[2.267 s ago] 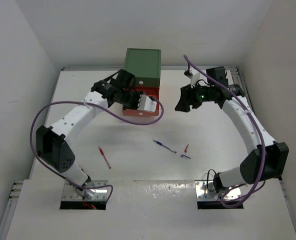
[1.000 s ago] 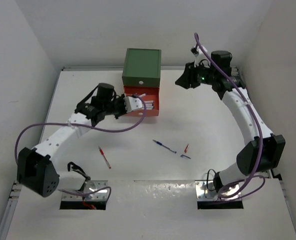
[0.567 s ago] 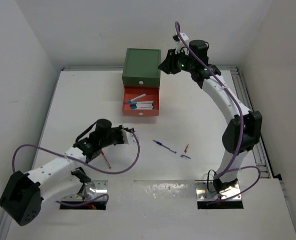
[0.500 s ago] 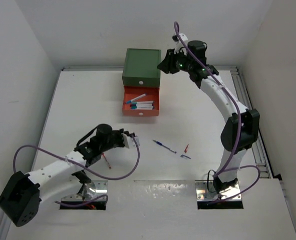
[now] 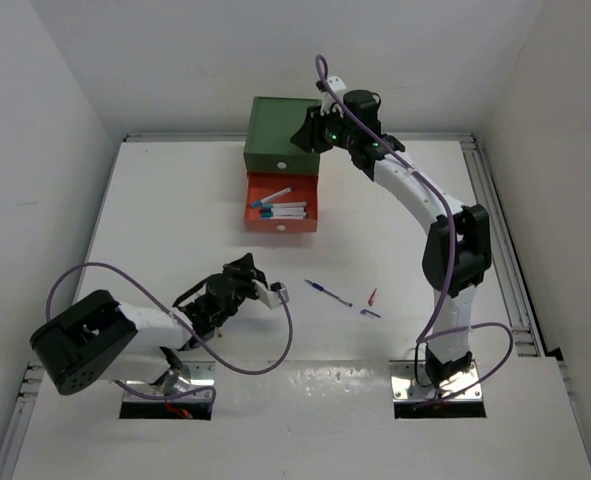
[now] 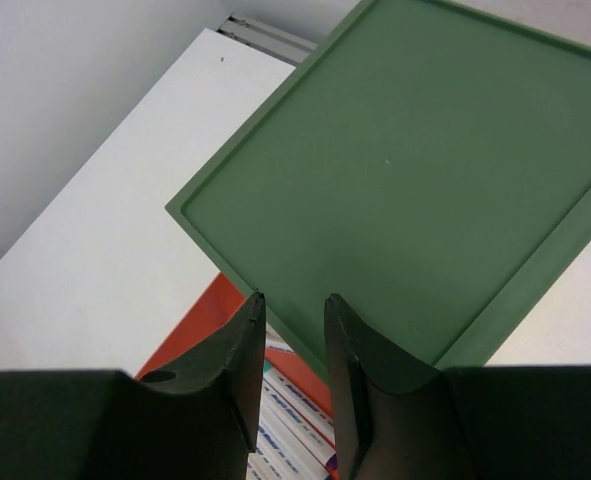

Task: Sort the stationery into containers
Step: Close the drawer in the storage box.

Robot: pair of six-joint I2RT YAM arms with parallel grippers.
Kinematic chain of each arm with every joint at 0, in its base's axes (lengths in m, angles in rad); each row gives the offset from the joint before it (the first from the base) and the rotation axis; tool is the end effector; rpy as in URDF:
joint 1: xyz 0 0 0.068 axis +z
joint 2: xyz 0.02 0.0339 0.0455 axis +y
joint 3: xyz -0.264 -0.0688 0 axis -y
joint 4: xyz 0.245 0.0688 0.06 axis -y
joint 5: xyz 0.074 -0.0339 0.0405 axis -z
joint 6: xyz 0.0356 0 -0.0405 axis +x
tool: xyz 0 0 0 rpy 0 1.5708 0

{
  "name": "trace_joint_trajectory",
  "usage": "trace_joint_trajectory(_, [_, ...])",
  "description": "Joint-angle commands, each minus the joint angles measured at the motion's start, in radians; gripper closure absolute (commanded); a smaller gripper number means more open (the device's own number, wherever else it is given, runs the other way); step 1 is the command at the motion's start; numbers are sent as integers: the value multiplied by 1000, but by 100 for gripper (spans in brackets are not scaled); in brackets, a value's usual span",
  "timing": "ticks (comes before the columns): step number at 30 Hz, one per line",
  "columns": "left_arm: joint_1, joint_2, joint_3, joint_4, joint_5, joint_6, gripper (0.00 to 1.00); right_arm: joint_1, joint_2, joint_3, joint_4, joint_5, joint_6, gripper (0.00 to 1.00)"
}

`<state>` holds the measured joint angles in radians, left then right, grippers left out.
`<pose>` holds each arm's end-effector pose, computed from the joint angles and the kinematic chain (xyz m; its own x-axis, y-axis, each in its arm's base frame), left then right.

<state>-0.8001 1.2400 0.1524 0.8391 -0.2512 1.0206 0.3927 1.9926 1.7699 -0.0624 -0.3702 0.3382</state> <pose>0.1501 -0.1419 0.1474 0.3597 0.8148 -0.4547 0.4216 0.2928 0.8582 0.4414 0.1968 0.3286 -0.4699 0.1401 -0.8715 -0.5529 0.7229 0.4144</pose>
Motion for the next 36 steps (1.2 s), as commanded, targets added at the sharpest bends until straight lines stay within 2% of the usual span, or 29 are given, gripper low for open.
trace_joint_trajectory(1, [-13,45,16,236,-69,56,100,0,2,48,55,13,-14,70])
trace_joint_trajectory(7, [-7,193,12,421,-59,145,100,0,25,40,55,4,-19,70])
trace_joint_trajectory(11, [-5,355,41,567,-89,214,100,5,35,36,39,-6,-24,70])
trace_joint_trajectory(15, [1,495,91,753,-109,266,100,5,40,39,21,-19,-28,70])
trace_joint_trajectory(19, [6,602,171,831,-129,303,100,8,37,34,0,-29,-38,70])
trace_joint_trajectory(36, [18,613,266,910,-126,314,100,8,44,34,-14,-35,-30,70])
